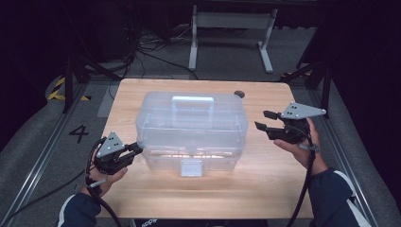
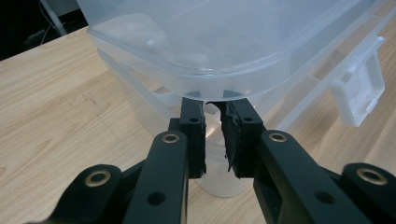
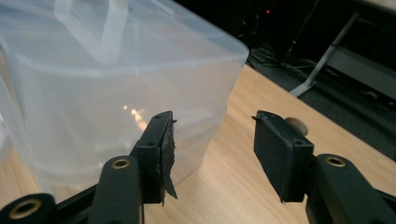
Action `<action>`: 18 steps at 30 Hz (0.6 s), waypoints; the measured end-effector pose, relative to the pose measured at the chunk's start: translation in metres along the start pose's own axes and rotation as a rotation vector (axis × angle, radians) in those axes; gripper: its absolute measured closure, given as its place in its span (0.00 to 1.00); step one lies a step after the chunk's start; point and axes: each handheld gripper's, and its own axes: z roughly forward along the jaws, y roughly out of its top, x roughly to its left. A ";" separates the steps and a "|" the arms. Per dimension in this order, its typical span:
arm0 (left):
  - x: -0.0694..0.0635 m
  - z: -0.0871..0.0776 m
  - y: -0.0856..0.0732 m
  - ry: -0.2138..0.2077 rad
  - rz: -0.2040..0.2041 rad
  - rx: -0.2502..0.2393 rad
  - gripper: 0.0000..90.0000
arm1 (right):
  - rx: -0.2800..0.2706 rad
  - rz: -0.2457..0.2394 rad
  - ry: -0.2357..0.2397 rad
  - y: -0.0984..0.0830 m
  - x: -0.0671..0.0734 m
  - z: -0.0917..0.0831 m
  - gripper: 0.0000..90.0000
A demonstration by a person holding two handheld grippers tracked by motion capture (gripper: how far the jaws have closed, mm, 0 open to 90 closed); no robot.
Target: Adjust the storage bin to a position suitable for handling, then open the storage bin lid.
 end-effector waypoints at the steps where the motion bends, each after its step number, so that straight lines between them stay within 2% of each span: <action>1: 0.000 0.000 0.000 0.003 0.002 0.001 0.88 | 0.015 -0.007 0.001 -0.005 0.001 0.002 0.52; 7: -0.001 0.000 0.001 0.010 0.003 0.005 0.88 | 0.050 -0.035 0.021 -0.027 0.006 0.014 0.49; 9: -0.001 0.000 0.003 0.019 0.020 0.013 0.88 | 0.055 -0.041 0.026 -0.029 0.007 0.017 0.48; 12: 0.000 0.000 0.004 0.019 0.019 0.015 0.88 | 0.046 -0.037 0.058 -0.031 0.008 0.020 0.47; 14: 0.001 0.001 0.006 0.023 0.017 0.010 0.87 | 0.046 -0.052 0.055 -0.033 0.010 0.023 0.47; 18: 0.002 0.001 0.007 0.026 0.014 0.003 0.87 | 0.033 -0.039 0.077 -0.034 0.015 0.029 0.46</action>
